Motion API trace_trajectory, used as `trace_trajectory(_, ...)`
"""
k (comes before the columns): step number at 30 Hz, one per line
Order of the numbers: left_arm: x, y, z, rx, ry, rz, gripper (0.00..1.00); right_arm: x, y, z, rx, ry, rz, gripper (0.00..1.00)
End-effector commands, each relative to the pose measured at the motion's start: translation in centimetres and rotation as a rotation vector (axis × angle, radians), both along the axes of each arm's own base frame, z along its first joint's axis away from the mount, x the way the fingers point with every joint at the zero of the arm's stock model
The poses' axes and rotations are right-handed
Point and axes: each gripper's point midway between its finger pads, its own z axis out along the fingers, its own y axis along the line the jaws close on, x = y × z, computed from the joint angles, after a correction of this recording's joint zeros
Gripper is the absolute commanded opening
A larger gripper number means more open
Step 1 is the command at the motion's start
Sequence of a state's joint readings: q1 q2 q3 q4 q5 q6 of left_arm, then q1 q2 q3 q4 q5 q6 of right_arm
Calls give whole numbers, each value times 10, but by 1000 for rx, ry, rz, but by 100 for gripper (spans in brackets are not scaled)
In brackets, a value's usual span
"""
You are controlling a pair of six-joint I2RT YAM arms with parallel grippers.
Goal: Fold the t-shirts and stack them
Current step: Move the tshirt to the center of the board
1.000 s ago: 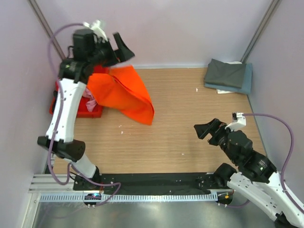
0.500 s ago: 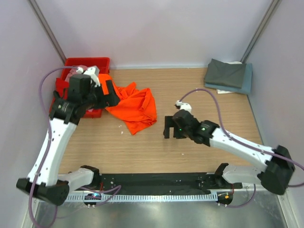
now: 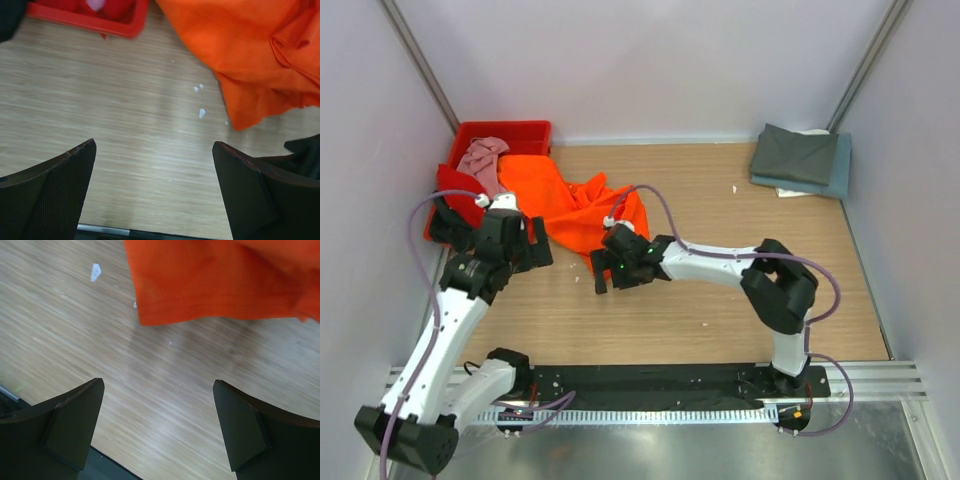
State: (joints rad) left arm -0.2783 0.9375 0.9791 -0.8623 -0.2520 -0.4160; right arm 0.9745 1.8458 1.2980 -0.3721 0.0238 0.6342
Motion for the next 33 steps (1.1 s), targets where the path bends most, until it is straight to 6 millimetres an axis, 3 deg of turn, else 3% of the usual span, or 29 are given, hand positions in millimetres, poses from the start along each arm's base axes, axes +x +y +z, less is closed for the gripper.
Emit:
trace_trajectory(1,8,34,33,71,-173,173,100,3,31,4,71,35,5,96)
trace_trajectory(2,7,36,32,74,-173,186,100,1,34,-7,47,45,16,96)
trace_trajectory(5,6,39,32,79,-170,201,100,5,51,-13,10,40,32,96)
trace_trajectory(8,6,38,33,74,-172,198,100,13,53,-25,-62,13,5,96)
trace_trajectory(17,2,38,36,59,-194,194,100,27,36,-55,-263,-38,-72,89)
trace_trajectory(22,3,38,36,58,-194,191,100,27,23,-75,-366,-29,-83,66)
trace_trajectory(30,1,40,36,65,-196,199,100,23,2,-106,-492,-20,-72,6)
trace_trajectory(33,1,40,36,67,-195,201,100,37,-17,-96,-520,-51,-104,2)
